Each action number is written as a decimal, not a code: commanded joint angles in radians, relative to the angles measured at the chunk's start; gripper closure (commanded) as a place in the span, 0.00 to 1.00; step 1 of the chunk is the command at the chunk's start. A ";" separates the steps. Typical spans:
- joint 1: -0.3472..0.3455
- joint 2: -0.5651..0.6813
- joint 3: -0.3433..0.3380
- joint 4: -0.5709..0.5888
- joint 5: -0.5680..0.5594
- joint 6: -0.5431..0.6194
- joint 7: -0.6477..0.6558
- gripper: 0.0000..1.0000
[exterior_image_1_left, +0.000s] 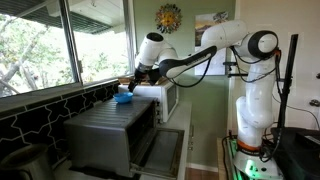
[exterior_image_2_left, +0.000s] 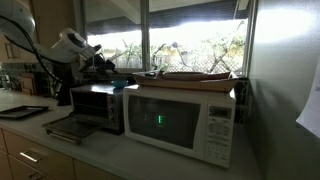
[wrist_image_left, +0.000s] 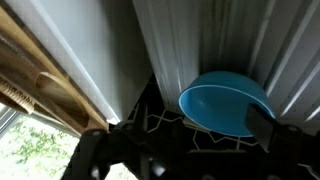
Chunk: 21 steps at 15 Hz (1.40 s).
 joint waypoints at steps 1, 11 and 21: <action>-0.015 0.054 -0.003 0.060 0.127 -0.037 0.065 0.00; -0.038 0.099 -0.021 0.069 0.195 0.029 0.346 0.18; -0.036 0.111 -0.037 0.065 0.179 0.077 0.448 0.92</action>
